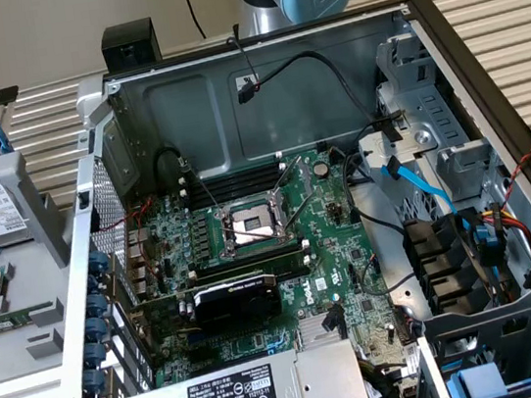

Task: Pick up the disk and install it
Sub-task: 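Pick up the disk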

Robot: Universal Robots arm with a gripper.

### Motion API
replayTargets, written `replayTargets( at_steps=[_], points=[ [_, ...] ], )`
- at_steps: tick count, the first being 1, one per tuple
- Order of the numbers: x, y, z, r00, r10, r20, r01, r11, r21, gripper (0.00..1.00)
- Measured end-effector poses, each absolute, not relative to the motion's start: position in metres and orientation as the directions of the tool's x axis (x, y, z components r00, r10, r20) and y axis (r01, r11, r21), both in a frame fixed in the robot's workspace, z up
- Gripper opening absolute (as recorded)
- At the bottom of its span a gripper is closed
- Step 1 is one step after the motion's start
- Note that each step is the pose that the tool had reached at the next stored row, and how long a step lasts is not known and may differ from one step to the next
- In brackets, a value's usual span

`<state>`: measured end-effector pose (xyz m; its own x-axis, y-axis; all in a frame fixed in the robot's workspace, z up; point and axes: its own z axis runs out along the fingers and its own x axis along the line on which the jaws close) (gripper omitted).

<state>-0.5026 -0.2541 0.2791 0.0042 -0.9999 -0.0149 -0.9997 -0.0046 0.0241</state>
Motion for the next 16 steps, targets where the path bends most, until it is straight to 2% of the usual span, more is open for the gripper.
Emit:
replayTargets(
  at_steps=[6,7,8,9,16],
  points=[
    [-0.5026,-0.2541,0.2782,0.004,-1.0,-0.015,-1.0,-0.005,0.024,0.55],
    [-0.5026,-0.2541,0.2782,0.004,-1.0,-0.015,-1.0,-0.005,0.024,0.48],
    [-0.5026,-0.2541,0.2781,0.004,-1.0,-0.015,-1.0,-0.005,0.024,0.48],
    [-0.5026,-0.2541,0.278,0.004,-1.0,-0.015,-1.0,-0.005,0.024,0.41],
    [-0.5027,-0.2558,0.2778,0.004,-1.0,-0.015,-1.0,-0.005,0.024,0.41]
  ],
)
